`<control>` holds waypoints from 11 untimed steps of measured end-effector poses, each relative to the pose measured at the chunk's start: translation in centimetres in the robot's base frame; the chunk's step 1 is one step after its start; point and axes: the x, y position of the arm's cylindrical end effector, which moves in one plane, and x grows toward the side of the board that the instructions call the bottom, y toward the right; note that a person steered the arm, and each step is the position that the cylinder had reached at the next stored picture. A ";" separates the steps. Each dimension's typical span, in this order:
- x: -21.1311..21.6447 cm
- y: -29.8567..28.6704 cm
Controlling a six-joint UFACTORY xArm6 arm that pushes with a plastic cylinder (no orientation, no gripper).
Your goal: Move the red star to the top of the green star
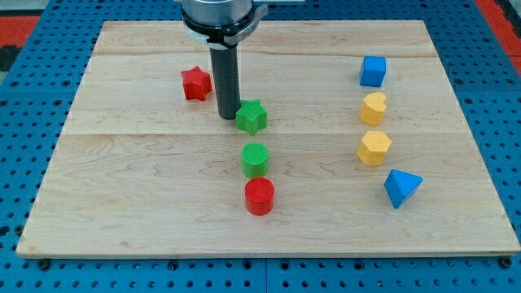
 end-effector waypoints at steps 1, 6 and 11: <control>1.0 1.8; -4.3 -17.7; -7.6 -12.8</control>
